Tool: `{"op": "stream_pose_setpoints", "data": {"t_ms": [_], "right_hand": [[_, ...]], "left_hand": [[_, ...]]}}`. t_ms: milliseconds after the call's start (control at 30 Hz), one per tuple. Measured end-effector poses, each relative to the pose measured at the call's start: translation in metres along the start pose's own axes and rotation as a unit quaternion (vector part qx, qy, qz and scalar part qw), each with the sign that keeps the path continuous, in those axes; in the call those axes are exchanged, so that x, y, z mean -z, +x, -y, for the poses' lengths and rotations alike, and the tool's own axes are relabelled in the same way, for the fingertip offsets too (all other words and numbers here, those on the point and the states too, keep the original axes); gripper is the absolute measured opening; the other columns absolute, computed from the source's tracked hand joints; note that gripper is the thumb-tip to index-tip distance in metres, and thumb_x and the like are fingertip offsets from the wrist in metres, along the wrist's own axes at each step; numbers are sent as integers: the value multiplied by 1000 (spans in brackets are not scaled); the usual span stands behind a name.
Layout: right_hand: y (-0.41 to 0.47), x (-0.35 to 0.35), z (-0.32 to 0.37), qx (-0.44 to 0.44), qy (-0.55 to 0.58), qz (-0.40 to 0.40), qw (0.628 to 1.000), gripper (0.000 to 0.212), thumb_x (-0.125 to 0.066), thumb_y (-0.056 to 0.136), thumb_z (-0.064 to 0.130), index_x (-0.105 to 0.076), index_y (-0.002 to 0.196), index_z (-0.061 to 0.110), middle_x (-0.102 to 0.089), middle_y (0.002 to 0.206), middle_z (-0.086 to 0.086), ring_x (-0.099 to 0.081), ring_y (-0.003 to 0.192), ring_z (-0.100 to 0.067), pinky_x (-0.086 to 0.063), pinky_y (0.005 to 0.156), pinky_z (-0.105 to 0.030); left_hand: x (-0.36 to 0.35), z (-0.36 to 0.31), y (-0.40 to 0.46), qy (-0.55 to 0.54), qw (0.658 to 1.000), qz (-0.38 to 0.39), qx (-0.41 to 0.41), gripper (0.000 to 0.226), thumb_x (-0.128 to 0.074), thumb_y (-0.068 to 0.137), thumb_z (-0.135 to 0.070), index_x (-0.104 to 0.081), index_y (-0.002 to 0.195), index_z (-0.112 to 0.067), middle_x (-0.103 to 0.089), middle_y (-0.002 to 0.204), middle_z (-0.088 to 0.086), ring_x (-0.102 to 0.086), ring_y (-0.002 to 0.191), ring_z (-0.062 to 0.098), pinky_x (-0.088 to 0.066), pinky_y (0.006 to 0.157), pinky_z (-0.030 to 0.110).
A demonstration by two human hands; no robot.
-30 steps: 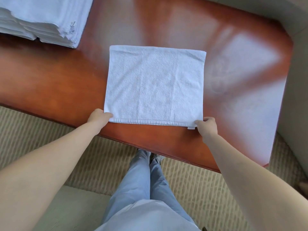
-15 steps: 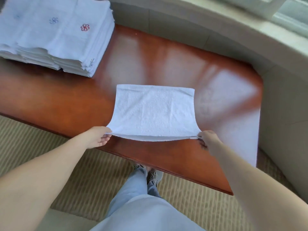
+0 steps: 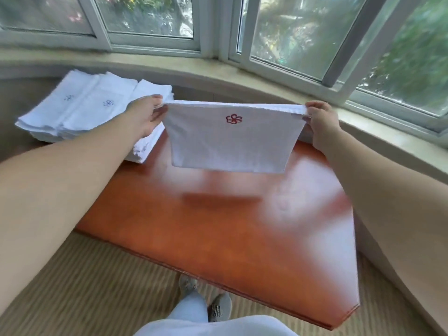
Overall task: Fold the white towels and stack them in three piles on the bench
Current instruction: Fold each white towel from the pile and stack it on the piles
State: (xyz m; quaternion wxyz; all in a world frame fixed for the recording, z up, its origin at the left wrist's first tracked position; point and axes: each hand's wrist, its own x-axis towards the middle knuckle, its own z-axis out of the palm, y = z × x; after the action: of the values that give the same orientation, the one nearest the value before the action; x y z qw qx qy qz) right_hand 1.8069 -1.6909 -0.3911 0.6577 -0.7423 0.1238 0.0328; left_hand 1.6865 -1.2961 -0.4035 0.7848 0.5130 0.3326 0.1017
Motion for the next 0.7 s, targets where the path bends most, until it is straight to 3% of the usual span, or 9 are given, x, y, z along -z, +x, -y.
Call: {"op": "stream_pose_setpoints", "data": {"t_ms": [67,200,267,333,400,467,533,600,700], "right_hand": [[-1,5,1,20,-4,5,1000,30,-47,95,-2,-64,88,22,-63,91,-3,-58,74,-14,-49,70,-23],[-18,19,-38,-7,-33,21,999,34,-46,92,-8,-68,86,18,-61,81,-9,-55,60,-15,-47,56,-22],[-32,26,-80,-35,-70,26,997,37,-46,89,-8,-71,86,19,-63,81,-8,-53,64,-19,-43,60,-27],[-47,36,-134,-90,-118,39,988,37,-46,89,-7,-73,89,19,-68,74,-3,-58,63,-18,-41,60,-26],[-62,46,-197,-157,-167,66,971,36,-44,89,-6,-72,95,15,-72,66,3,-69,60,-14,-42,56,-21],[-74,55,-259,-218,-214,92,948,37,-42,89,-5,-72,101,12,-74,66,3,-70,66,-27,-36,57,-27],[-85,63,-310,-261,-248,110,926,37,-43,89,-5,-74,103,10,-78,79,-9,-61,74,-32,-35,61,-33],[-101,71,-337,-304,-280,144,899,30,-54,89,-5,-75,106,8,-76,94,-15,-65,72,-28,-43,66,-35],[-116,83,-341,-334,-346,209,852,28,-71,83,-1,-74,100,20,-72,73,4,-61,64,-14,-50,65,-27]], "left_hand": [[5,0,-4,27,1000,5,-2,17,-53,102,-9,-63,96,-21,-63,92,1,-68,76,9,-58,69,20],[23,37,-21,109,994,-9,18,18,-56,100,-12,-66,90,-23,-64,99,2,-65,79,9,-57,78,23],[36,74,-30,159,986,-19,37,17,-58,100,-11,-68,90,-22,-64,105,0,-61,84,9,-53,91,30],[56,122,-37,219,973,-26,70,17,-58,101,-10,-72,101,-19,-66,113,0,-63,94,12,-53,95,31],[80,175,-41,270,955,-35,115,20,-59,101,-9,-74,114,-11,-66,122,4,-62,107,18,-52,94,32],[103,226,-46,299,939,-37,167,21,-61,100,-11,-73,118,-8,-66,124,5,-62,111,20,-51,95,33],[124,267,-52,319,921,-26,222,20,-65,100,-13,-72,117,-8,-66,126,5,-62,114,21,-50,96,33],[144,293,-61,336,901,-5,275,22,-70,96,-13,-71,118,-9,-67,125,6,-62,114,20,-49,95,33],[165,301,-74,389,853,55,342,32,-77,86,-2,-74,112,-19,-62,129,-2,-59,119,15,-51,89,26]]}}
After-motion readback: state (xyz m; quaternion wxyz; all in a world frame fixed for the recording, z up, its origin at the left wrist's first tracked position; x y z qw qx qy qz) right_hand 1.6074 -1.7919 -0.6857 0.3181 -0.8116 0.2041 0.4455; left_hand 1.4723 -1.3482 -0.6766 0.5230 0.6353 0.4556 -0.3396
